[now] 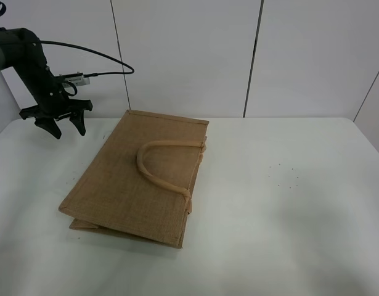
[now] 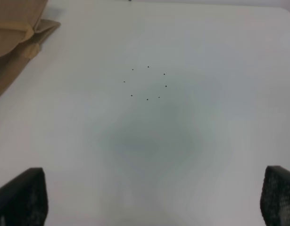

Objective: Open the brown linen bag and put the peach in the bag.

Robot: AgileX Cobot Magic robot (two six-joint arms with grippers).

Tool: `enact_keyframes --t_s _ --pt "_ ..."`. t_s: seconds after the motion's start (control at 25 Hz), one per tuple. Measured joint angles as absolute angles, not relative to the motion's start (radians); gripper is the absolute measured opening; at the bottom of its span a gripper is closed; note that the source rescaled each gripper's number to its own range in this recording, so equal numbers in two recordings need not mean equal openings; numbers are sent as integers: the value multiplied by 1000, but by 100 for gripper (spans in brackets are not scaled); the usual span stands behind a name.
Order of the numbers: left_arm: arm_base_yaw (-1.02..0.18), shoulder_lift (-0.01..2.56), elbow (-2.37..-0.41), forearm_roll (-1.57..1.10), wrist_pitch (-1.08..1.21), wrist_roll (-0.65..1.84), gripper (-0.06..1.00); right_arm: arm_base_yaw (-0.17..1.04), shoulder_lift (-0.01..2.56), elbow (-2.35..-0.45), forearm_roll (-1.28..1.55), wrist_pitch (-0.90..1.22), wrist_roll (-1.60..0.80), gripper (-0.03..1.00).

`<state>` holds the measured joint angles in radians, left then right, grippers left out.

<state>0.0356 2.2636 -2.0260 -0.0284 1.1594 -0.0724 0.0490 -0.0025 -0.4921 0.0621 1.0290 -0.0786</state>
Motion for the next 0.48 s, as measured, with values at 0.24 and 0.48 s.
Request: enact_keyframes --t_s 0.24,0.48 --pt "3 2132 -2026 -30 1168 -73 85 49 -2 -492 62 1029 -79 100" --pt "-55 1908 -1911 -25 1169 -62 85 49 -2 -492 62 1029 -79 100"
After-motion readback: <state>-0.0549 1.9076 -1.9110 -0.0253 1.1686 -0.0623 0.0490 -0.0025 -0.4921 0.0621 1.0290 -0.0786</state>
